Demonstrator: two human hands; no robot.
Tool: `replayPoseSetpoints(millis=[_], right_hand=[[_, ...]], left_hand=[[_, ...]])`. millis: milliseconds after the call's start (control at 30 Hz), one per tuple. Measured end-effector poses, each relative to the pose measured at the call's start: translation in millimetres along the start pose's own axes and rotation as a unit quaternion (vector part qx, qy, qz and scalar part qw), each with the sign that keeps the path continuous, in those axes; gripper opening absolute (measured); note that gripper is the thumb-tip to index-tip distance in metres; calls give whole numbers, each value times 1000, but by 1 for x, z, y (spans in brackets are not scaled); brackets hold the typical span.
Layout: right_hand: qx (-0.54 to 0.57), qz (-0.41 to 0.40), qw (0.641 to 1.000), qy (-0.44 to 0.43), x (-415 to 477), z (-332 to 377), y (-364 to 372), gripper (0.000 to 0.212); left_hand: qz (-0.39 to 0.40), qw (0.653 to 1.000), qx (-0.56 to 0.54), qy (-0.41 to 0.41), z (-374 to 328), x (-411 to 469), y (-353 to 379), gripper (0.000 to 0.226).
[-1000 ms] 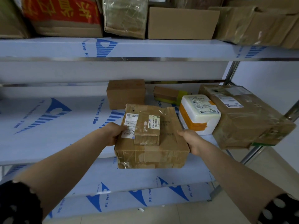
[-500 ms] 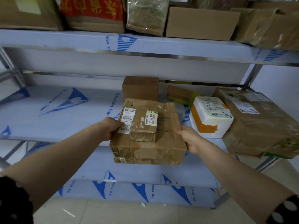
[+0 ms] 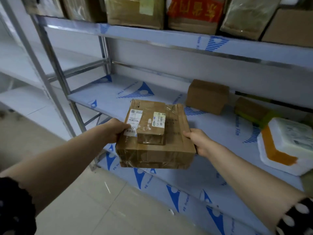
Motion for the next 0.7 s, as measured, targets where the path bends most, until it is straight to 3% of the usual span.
replayPoseSetpoints(millis=[133, 467, 700], right_hand=[[-35, 21, 999, -3, 0, 15, 66, 18], [-93, 96, 991, -24, 6, 52, 303, 17], [-120, 153, 981, -11, 9, 59, 482, 23]], left_hand=[[-39, 999, -20, -8, 19, -6, -63, 8], [-123, 991, -56, -22, 87, 13, -288, 26], [-189, 978, -66, -59, 138, 15, -446, 16]])
Point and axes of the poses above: each hand's wrist, its own x-axis towards the middle knuckle, its own y-axis out of the palm, z = x × y, the point moved 5 cm from there along x, towards the middle knuckle, and after that the axes turned 6 degrees about y, right-handed, at the moved point
